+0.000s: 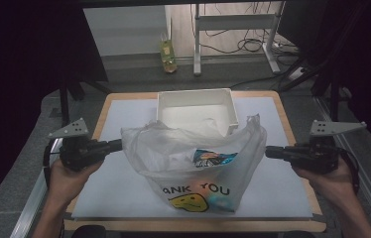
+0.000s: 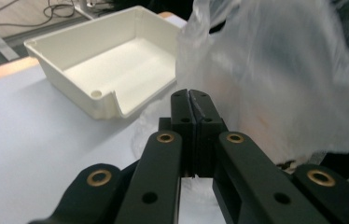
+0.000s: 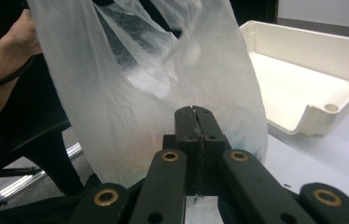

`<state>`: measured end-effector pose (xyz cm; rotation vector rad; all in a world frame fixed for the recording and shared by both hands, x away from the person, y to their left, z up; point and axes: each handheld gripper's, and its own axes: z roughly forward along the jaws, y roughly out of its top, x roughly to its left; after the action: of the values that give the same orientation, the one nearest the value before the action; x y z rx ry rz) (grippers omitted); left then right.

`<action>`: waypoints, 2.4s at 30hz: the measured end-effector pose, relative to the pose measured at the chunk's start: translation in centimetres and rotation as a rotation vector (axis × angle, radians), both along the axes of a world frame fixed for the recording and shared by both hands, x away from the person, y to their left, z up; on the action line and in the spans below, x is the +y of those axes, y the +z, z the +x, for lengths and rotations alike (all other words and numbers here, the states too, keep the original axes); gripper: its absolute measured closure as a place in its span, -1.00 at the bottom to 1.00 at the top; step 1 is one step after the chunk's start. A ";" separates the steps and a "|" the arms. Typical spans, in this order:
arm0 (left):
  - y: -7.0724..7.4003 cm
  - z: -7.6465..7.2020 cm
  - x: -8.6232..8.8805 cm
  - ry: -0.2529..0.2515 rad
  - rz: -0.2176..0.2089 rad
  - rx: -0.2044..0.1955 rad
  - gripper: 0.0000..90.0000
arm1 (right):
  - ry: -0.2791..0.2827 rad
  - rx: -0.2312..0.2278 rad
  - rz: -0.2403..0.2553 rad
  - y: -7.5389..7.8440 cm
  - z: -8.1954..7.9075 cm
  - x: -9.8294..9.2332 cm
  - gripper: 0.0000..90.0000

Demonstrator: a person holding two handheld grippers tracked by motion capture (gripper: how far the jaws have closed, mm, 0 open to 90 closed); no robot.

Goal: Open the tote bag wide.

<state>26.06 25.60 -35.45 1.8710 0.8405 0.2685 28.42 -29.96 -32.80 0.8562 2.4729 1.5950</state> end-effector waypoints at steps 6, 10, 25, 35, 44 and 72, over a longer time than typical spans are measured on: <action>1.9 0.7 -0.3 -0.014 -0.005 -0.034 0.98 | 0.002 -0.028 -0.019 2.0 0.2 0.5 0.98; 2.7 0.8 -0.5 -0.023 -0.004 -0.047 0.98 | 0.012 -0.031 -0.021 2.8 0.3 0.9 0.99; 0.4 0.9 -3.0 -0.139 -0.004 0.011 0.97 | 0.111 0.019 -0.034 1.3 0.7 4.0 0.99; -1.8 0.0 -5.3 -0.211 0.042 0.028 0.96 | 0.137 0.070 -0.057 -1.8 1.0 5.1 0.98; -4.1 -0.5 -7.0 -0.269 0.064 0.045 0.96 | 0.143 0.108 -0.082 -4.6 0.9 5.5 0.98; -13.7 2.0 -11.0 -0.140 0.282 0.154 0.98 | 0.026 0.178 -0.275 -14.9 2.0 5.7 0.98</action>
<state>28.01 14.65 -49.19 2.2271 0.8018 0.1629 30.40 -24.22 -47.67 0.9616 2.7484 1.1909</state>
